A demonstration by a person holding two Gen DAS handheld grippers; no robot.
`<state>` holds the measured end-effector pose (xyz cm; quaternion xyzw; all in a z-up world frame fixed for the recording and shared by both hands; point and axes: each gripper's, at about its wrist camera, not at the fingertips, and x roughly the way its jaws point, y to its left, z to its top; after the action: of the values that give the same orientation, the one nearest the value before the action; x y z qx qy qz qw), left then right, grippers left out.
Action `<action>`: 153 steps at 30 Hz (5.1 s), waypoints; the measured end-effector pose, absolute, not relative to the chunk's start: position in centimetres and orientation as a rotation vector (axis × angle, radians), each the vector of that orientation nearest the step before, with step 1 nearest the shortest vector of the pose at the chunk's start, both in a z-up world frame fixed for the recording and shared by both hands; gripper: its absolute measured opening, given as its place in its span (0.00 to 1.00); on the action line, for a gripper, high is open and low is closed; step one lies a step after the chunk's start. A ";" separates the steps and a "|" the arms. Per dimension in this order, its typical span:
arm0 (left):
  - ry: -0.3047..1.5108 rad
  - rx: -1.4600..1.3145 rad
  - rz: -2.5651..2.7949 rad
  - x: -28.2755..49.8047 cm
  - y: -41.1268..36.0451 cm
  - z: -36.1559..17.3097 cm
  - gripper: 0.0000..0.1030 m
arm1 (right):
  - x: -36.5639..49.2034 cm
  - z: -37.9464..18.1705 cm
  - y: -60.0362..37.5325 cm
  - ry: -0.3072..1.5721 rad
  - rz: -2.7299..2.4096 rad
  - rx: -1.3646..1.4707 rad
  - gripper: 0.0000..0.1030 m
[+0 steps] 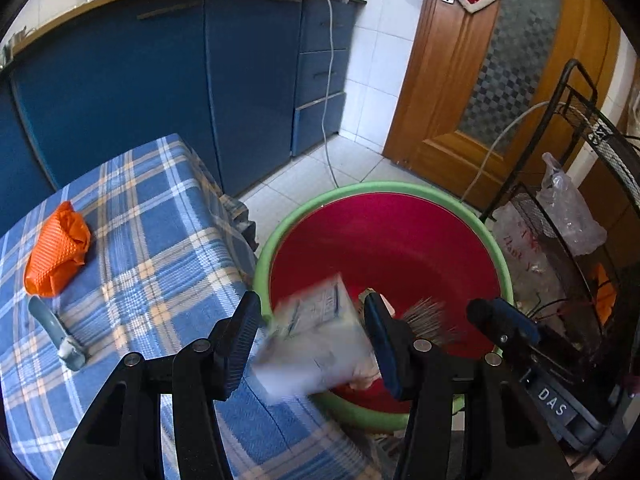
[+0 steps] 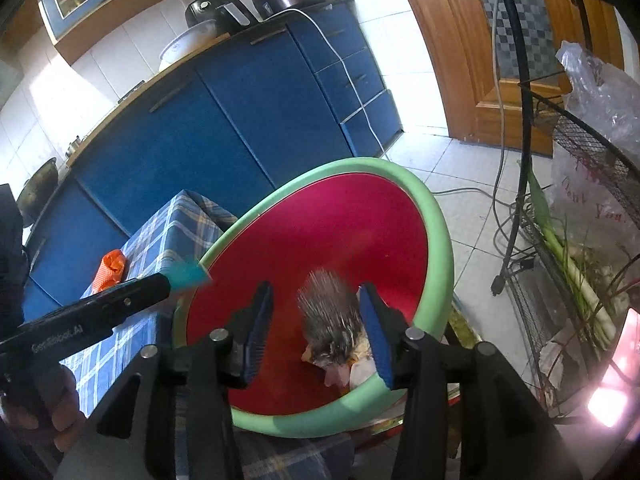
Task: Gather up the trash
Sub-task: 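Carry the medicine box and scrubber over the red bucket and open both tools, then move both open tools back over the table toward the clip and orange bag, then close the left tool on the light blue plastic clip and lift it, then grasp the orange mesh bag with the right tool while the left tool holds the clip, then carry the clip and orange mesh bag over the red bucket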
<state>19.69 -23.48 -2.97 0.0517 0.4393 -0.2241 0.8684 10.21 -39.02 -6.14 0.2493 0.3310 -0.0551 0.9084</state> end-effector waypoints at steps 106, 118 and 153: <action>0.825 -0.290 0.241 22.1 11.3 -5.5 0.17 | 26.0 -2.4 -9.8 0.821 0.151 0.166 0.66; 0.849 -0.287 0.234 22.5 11.2 -6.0 0.17 | 29.4 -4.3 -6.7 0.859 0.133 0.051 0.66; 0.825 -0.258 0.174 22.2 9.6 -5.2 0.17 | 15.6 1.4 -14.6 0.730 0.194 0.119 0.05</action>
<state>22.18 9.62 -5.21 -0.1249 0.3991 0.0840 0.9045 15.58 -14.57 1.44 0.0579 0.3560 0.0948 0.9278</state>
